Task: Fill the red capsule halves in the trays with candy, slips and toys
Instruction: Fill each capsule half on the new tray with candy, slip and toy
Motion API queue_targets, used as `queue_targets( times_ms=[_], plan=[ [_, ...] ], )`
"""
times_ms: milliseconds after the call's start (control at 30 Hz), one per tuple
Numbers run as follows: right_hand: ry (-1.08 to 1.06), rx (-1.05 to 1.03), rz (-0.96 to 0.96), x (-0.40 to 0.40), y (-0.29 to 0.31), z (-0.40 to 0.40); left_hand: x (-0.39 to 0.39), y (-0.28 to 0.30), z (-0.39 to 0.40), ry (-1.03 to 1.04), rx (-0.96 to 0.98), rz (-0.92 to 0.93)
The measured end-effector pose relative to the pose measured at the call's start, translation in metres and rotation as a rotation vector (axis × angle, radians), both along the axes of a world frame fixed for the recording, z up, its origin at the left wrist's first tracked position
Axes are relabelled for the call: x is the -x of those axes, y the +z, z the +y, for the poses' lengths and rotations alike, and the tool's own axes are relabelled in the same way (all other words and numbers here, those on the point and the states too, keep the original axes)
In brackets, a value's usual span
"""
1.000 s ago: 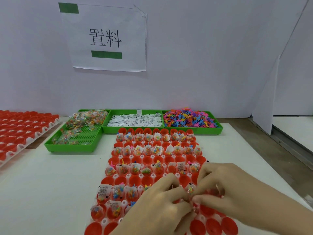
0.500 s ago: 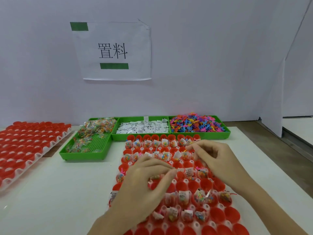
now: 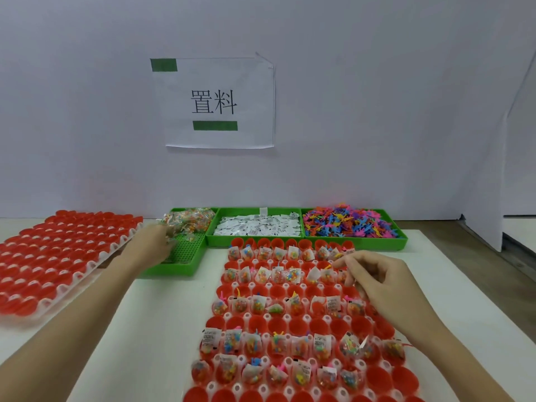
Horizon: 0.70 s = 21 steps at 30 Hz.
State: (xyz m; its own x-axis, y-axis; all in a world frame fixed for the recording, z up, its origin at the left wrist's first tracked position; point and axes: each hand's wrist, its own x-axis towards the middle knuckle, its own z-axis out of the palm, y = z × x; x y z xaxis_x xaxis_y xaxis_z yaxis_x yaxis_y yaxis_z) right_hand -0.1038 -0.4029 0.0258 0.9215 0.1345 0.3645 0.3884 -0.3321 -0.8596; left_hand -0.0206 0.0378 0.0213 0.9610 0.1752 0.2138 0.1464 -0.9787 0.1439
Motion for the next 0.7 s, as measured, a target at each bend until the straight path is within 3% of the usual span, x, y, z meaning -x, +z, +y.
queue_targets(
  times_ms=[100,433,700],
  plan=[
    [-0.002,-0.004,-0.004,0.000,0.000,-0.002,-0.006,-0.004,0.010,0.002,-0.032,0.052],
    [-0.024,-0.004,0.011,-0.001,-0.001,-0.006,0.001,-0.011,-0.001,0.046,-0.025,-0.068],
    [-0.027,0.015,0.021,0.002,0.002,-0.006,0.014,-0.003,-0.004,-0.038,0.087,-0.287]
  ],
)
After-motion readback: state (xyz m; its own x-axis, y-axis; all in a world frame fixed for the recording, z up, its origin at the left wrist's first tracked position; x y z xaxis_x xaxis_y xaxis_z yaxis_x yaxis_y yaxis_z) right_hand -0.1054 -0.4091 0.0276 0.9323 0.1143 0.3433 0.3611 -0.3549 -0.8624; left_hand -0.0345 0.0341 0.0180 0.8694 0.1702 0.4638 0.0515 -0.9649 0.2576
